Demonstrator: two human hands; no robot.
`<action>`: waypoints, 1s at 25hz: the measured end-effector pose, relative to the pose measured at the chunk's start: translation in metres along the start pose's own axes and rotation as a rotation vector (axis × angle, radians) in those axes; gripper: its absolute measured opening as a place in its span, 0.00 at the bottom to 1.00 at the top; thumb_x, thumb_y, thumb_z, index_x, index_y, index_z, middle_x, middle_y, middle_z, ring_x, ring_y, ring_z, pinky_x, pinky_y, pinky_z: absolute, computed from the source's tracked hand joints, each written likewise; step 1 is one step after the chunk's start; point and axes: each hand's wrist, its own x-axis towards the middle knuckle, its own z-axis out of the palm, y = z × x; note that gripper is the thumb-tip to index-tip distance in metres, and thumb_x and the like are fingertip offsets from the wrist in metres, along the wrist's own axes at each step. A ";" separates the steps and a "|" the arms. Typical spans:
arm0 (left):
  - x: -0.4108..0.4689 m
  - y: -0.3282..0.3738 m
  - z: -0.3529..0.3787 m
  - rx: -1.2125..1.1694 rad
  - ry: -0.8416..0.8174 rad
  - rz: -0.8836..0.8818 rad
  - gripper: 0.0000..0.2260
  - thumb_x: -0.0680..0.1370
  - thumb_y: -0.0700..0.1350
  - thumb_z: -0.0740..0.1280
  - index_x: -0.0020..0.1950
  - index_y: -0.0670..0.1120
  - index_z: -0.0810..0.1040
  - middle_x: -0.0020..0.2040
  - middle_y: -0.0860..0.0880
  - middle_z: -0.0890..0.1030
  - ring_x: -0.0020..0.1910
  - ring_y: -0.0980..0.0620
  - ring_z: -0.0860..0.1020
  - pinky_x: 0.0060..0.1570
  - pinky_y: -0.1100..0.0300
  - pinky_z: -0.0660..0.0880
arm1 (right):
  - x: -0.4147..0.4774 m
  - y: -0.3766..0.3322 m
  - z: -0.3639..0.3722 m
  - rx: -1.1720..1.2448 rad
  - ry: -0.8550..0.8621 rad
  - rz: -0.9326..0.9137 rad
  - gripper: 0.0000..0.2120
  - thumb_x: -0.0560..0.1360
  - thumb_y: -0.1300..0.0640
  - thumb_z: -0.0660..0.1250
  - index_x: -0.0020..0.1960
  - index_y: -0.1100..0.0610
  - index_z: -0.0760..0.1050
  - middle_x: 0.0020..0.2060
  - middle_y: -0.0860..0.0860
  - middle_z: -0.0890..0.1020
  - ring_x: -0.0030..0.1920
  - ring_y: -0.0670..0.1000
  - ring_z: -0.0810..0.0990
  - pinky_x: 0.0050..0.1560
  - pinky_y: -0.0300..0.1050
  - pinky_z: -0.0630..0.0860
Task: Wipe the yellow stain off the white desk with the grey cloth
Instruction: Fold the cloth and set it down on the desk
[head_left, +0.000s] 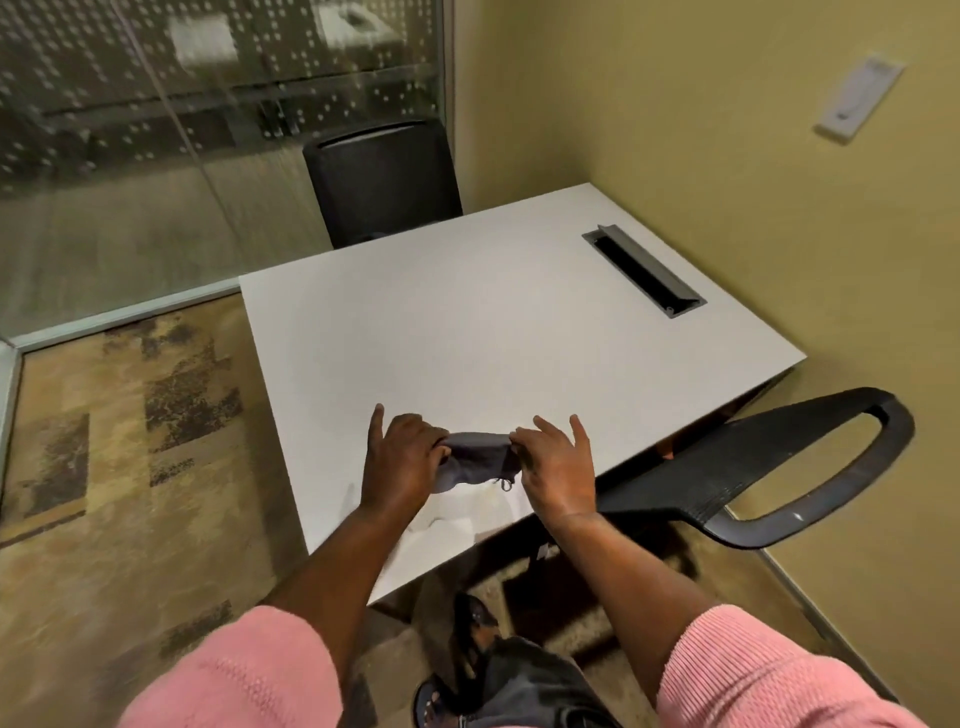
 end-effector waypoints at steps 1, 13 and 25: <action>0.009 0.005 -0.004 -0.017 0.022 0.013 0.15 0.78 0.52 0.59 0.48 0.50 0.85 0.46 0.52 0.85 0.58 0.47 0.81 0.77 0.47 0.49 | 0.005 0.004 -0.009 -0.013 0.030 -0.019 0.12 0.74 0.64 0.73 0.54 0.51 0.84 0.49 0.47 0.88 0.65 0.56 0.83 0.76 0.58 0.53; 0.143 0.082 0.023 -0.101 0.044 0.219 0.11 0.77 0.48 0.67 0.57 0.53 0.86 0.45 0.54 0.86 0.61 0.46 0.80 0.77 0.44 0.48 | 0.092 0.106 -0.088 -0.090 0.248 -0.126 0.12 0.71 0.62 0.75 0.54 0.53 0.85 0.44 0.47 0.89 0.62 0.57 0.85 0.77 0.61 0.53; 0.303 0.245 0.176 -0.117 -0.085 0.386 0.14 0.75 0.46 0.62 0.52 0.50 0.86 0.40 0.53 0.83 0.50 0.44 0.81 0.76 0.43 0.51 | 0.145 0.331 -0.102 -0.122 0.289 0.134 0.08 0.73 0.62 0.77 0.51 0.54 0.87 0.42 0.48 0.89 0.56 0.54 0.87 0.77 0.59 0.53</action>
